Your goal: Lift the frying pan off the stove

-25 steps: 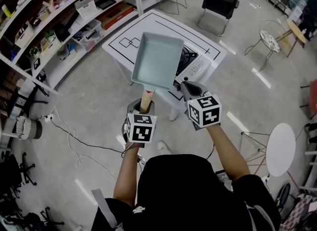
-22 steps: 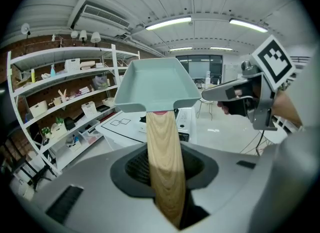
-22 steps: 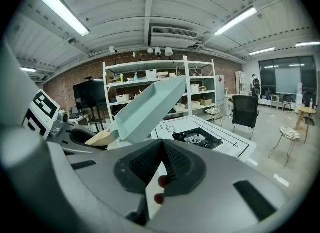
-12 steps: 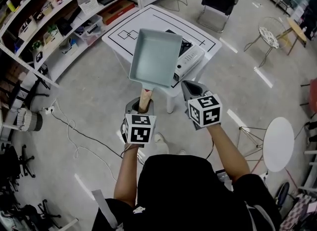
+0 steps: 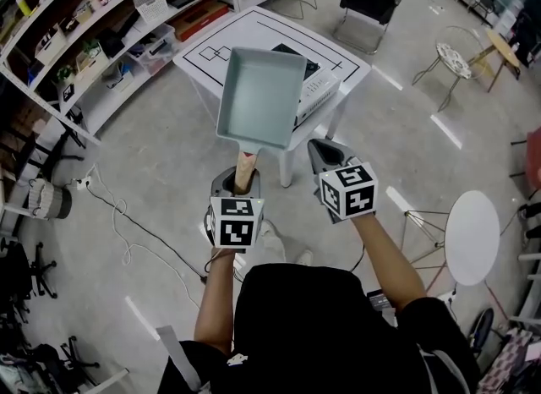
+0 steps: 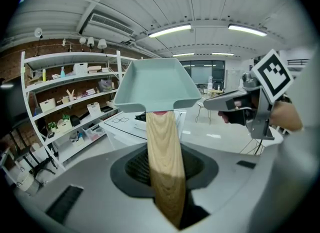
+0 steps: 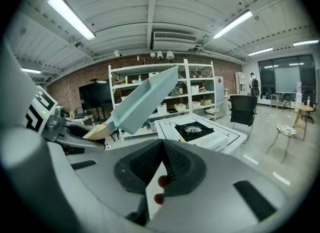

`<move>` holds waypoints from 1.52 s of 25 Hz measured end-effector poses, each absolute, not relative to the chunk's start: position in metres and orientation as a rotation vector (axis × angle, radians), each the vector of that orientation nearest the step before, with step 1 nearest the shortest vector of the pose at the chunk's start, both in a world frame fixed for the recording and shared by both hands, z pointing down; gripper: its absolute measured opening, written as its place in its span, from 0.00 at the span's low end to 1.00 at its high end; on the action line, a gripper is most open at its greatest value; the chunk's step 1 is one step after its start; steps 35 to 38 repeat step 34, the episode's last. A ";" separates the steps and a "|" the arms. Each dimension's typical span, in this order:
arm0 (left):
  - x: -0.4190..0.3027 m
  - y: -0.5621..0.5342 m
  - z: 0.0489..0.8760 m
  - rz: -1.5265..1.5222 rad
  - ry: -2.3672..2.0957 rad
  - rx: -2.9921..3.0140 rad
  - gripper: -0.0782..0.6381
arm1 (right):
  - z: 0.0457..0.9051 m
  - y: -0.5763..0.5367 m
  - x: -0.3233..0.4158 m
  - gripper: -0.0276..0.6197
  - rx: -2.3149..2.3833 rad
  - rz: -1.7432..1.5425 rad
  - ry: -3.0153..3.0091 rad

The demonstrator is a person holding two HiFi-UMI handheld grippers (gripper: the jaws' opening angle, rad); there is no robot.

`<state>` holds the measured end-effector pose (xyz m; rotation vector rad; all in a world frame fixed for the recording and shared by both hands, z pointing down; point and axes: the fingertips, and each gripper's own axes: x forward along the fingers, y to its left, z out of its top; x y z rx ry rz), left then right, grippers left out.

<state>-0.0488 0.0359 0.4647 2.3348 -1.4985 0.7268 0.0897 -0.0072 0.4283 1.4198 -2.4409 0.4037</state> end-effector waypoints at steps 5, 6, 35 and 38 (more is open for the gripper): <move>-0.045 0.052 0.463 0.715 -1.519 2.333 0.28 | 0.427 0.007 0.094 0.05 1.426 0.388 -2.456; -0.045 0.055 0.463 0.714 -1.521 2.331 0.28 | 0.425 0.009 0.095 0.05 1.432 0.384 -2.461; -0.040 0.068 0.460 0.705 -1.587 2.315 0.28 | 0.431 0.020 0.094 0.05 1.379 0.362 -2.485; -0.040 0.068 0.460 0.705 -1.587 2.315 0.28 | 0.431 0.020 0.094 0.05 1.379 0.362 -2.485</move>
